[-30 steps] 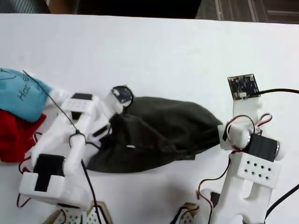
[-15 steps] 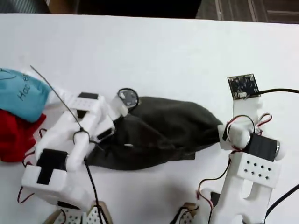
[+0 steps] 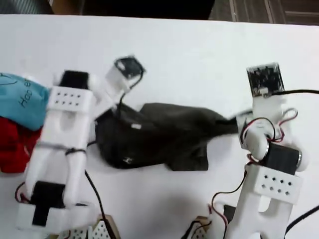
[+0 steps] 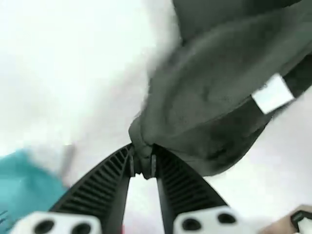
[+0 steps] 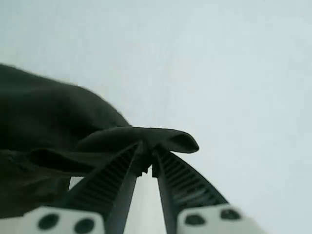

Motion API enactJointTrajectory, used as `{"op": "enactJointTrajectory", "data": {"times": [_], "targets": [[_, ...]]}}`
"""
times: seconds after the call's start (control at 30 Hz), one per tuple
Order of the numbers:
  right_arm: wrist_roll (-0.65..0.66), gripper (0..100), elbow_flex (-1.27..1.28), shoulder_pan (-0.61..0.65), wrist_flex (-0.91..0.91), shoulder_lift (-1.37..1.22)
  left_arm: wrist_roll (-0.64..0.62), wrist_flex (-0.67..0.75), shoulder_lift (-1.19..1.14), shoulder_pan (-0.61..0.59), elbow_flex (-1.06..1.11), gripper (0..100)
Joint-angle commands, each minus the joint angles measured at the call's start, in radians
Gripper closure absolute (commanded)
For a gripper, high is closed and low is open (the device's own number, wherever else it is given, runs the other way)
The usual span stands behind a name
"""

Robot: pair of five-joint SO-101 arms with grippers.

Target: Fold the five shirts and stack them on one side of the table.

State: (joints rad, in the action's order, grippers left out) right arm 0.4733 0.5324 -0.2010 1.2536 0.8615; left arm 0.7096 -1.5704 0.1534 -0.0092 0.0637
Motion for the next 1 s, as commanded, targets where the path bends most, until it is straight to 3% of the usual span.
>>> {"op": "enactJointTrajectory", "data": {"times": [0.0, 0.17, 0.5, 0.8, 0.97], "targets": [[0.006, 97.8, -0.209, 0.061, -0.042, -0.028, -0.044, -0.107, 0.094, -0.011, -0.226, 97], [0.005, 97.8, -0.485, 0.059, -0.048, -0.189, -0.120, -0.193, 0.101, -0.009, -0.455, 97], [0.009, 97.8, -1.063, 0.038, 0.022, -0.562, -0.129, -0.180, 0.095, -0.012, -0.667, 97], [0.058, 97.8, -1.530, 0.039, 0.312, -0.599, -0.157, -0.210, 0.103, -0.118, -0.866, 97], [0.115, 97.8, -1.746, 0.038, 0.363, -0.582, -0.157, -0.210, 0.137, -0.175, -0.903, 97]]}}
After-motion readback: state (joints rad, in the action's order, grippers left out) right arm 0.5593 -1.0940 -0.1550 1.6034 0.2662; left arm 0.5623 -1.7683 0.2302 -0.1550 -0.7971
